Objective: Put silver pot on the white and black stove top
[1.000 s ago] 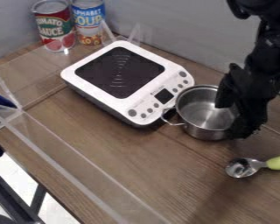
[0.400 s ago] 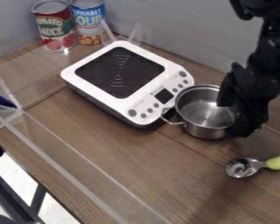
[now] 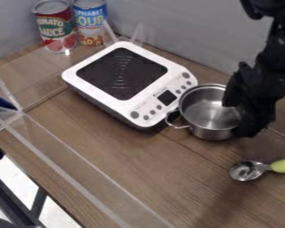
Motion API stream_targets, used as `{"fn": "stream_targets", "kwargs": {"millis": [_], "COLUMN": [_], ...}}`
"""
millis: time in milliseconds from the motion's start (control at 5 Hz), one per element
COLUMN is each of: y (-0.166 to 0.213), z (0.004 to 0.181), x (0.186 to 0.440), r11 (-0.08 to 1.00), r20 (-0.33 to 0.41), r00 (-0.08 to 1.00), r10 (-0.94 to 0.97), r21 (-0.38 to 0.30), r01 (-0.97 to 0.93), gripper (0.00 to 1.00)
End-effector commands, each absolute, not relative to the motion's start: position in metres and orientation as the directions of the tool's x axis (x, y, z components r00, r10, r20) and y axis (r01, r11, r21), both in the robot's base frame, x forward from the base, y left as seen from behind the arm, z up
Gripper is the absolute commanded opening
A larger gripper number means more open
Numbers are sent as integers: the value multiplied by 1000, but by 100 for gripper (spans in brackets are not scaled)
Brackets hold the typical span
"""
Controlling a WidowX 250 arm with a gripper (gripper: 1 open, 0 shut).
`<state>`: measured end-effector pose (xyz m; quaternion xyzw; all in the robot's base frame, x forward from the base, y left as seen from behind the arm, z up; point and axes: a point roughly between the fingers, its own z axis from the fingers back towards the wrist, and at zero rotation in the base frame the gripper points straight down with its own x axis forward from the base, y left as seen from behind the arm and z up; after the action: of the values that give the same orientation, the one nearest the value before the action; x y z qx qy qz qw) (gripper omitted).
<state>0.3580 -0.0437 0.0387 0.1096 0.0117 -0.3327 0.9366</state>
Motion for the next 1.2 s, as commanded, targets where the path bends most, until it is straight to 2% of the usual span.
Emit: {"fn": "stream_targets", "kwargs": {"millis": [0, 600, 800, 1000], "y": [-29, -22, -14, -14], "z": [55, 58, 78, 81], "x": [375, 383, 385, 384], "r11": [738, 721, 725, 730], "r20": [-69, -110, -100, -95], "r00": [773, 761, 774, 781], "r10": [-631, -639, -625, -618], "r21": [253, 260, 293, 300], "r01": [625, 642, 623, 614], "gripper": [100, 100, 0, 0]}}
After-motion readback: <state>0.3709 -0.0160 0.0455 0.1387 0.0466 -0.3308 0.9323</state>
